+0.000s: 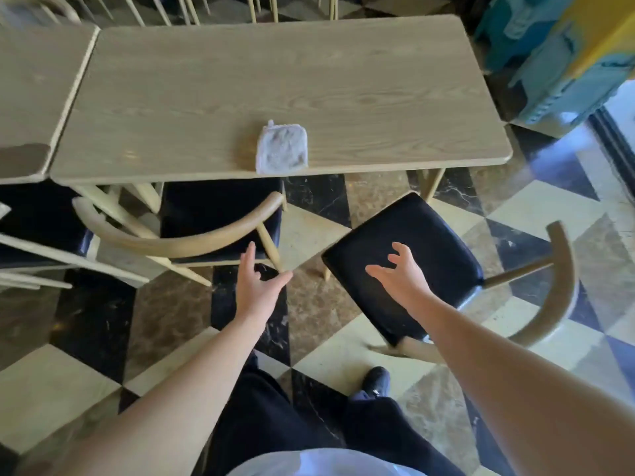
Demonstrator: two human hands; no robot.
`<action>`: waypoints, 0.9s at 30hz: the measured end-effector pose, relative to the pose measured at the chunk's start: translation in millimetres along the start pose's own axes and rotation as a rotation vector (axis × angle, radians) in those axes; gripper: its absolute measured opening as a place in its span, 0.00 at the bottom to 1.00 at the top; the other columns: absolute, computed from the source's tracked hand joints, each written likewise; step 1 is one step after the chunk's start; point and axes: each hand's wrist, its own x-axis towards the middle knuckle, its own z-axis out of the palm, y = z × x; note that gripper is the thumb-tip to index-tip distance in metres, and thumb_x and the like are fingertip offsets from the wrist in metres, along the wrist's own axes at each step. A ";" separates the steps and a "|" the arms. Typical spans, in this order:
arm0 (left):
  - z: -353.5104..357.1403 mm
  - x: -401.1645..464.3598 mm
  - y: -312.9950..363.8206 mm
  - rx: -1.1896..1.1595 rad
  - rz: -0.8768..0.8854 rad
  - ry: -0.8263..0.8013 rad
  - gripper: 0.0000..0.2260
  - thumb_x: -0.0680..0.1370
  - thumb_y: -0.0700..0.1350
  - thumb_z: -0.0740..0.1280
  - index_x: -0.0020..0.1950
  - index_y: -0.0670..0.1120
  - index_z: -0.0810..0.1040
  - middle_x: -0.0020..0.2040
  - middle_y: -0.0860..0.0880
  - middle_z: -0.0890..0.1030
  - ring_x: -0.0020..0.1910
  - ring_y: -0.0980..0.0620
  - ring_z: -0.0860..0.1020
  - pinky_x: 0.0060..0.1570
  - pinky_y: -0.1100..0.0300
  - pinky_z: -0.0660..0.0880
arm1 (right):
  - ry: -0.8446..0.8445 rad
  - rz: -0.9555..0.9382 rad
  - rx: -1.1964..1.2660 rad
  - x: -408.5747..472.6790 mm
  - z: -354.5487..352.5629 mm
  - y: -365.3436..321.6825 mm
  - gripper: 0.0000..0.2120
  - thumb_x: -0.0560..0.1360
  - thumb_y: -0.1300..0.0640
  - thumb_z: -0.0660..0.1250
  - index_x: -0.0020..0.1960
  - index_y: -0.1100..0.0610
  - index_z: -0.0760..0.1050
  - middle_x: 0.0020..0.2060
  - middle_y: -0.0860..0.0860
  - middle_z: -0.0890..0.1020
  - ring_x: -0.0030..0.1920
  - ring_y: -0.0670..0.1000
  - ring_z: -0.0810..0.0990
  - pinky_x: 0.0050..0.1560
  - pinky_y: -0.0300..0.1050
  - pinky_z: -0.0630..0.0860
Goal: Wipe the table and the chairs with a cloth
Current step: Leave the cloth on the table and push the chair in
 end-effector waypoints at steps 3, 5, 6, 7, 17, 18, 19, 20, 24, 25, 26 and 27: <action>56.5 -45.6 2.7 -0.046 -0.010 -0.092 0.43 0.73 0.45 0.78 0.80 0.64 0.58 0.82 0.55 0.59 0.77 0.46 0.66 0.71 0.44 0.70 | 0.011 0.022 -0.020 -12.0 -41.1 30.8 0.42 0.73 0.46 0.74 0.80 0.47 0.54 0.75 0.49 0.69 0.54 0.45 0.79 0.41 0.37 0.72; 94.4 -68.9 3.1 -0.082 -0.029 -0.143 0.43 0.73 0.45 0.79 0.79 0.64 0.59 0.81 0.53 0.60 0.77 0.46 0.66 0.69 0.40 0.73 | 0.038 0.062 -0.020 -17.5 -69.4 51.6 0.43 0.73 0.46 0.75 0.79 0.46 0.54 0.75 0.49 0.69 0.64 0.51 0.77 0.49 0.40 0.73; 106.3 -76.1 2.2 -0.094 -0.032 -0.172 0.43 0.73 0.45 0.79 0.79 0.64 0.59 0.81 0.53 0.60 0.77 0.46 0.66 0.68 0.39 0.73 | 0.047 0.071 -0.011 -19.9 -76.6 57.6 0.43 0.73 0.46 0.75 0.79 0.46 0.54 0.75 0.49 0.69 0.67 0.53 0.75 0.52 0.42 0.72; 127.9 -89.2 -0.1 -0.090 -0.036 -0.221 0.43 0.73 0.45 0.79 0.79 0.64 0.59 0.81 0.53 0.60 0.76 0.46 0.66 0.67 0.38 0.73 | 0.073 0.094 -0.002 -25.8 -93.5 71.5 0.43 0.73 0.46 0.74 0.79 0.46 0.54 0.75 0.49 0.68 0.68 0.54 0.74 0.53 0.44 0.72; 250.9 -154.7 5.3 -0.083 -0.024 -0.298 0.42 0.73 0.45 0.78 0.79 0.66 0.59 0.81 0.55 0.61 0.76 0.46 0.68 0.65 0.41 0.76 | 0.192 0.131 -0.083 -41.2 -224.0 146.8 0.35 0.73 0.51 0.74 0.75 0.52 0.61 0.62 0.52 0.76 0.49 0.52 0.79 0.54 0.54 0.81; 258.3 -159.8 6.2 -0.076 -0.025 -0.275 0.42 0.73 0.46 0.78 0.79 0.65 0.59 0.81 0.55 0.61 0.76 0.45 0.68 0.66 0.42 0.76 | 0.197 0.120 -0.106 -37.8 -234.0 153.0 0.34 0.73 0.52 0.74 0.74 0.53 0.62 0.59 0.52 0.76 0.48 0.51 0.78 0.52 0.53 0.81; 269.5 -163.7 9.5 -0.039 -0.004 -0.247 0.41 0.74 0.47 0.77 0.79 0.65 0.58 0.81 0.54 0.61 0.76 0.46 0.67 0.67 0.42 0.75 | 0.196 0.102 -0.133 -31.9 -247.4 156.0 0.34 0.73 0.52 0.74 0.74 0.54 0.62 0.57 0.52 0.76 0.47 0.51 0.78 0.49 0.51 0.81; 280.6 -166.9 10.9 0.052 0.045 -0.216 0.41 0.74 0.50 0.76 0.80 0.64 0.57 0.81 0.53 0.60 0.77 0.46 0.65 0.69 0.42 0.72 | 0.185 0.074 -0.177 -24.1 -259.1 159.7 0.33 0.73 0.52 0.74 0.73 0.54 0.63 0.54 0.51 0.76 0.46 0.51 0.78 0.46 0.50 0.81; 330.5 -181.2 11.0 0.670 0.334 -0.164 0.37 0.78 0.64 0.65 0.82 0.61 0.49 0.84 0.50 0.49 0.82 0.44 0.48 0.76 0.35 0.56 | 0.091 -0.141 -0.487 9.9 -300.9 174.5 0.34 0.74 0.51 0.72 0.76 0.49 0.62 0.68 0.53 0.74 0.61 0.57 0.77 0.52 0.54 0.82; 345.5 -187.8 9.5 0.761 0.334 -0.130 0.37 0.78 0.66 0.63 0.82 0.62 0.48 0.84 0.50 0.47 0.82 0.42 0.45 0.76 0.32 0.53 | 0.053 -0.204 -0.552 20.8 -315.0 178.3 0.35 0.74 0.50 0.71 0.77 0.47 0.61 0.72 0.52 0.70 0.67 0.59 0.73 0.58 0.57 0.80; 354.9 -191.1 7.8 0.829 0.323 -0.112 0.37 0.78 0.68 0.61 0.82 0.62 0.47 0.84 0.50 0.45 0.82 0.41 0.44 0.76 0.31 0.51 | 0.031 -0.268 -0.613 28.9 -325.8 181.1 0.34 0.74 0.49 0.71 0.77 0.45 0.61 0.74 0.51 0.68 0.71 0.60 0.69 0.62 0.60 0.78; 367.7 -200.4 5.0 0.889 0.302 -0.099 0.37 0.78 0.69 0.59 0.82 0.63 0.46 0.84 0.50 0.45 0.82 0.40 0.43 0.76 0.30 0.49 | 0.000 -0.303 -0.665 35.1 -341.1 186.0 0.33 0.75 0.48 0.70 0.77 0.44 0.61 0.75 0.50 0.66 0.73 0.60 0.65 0.65 0.62 0.76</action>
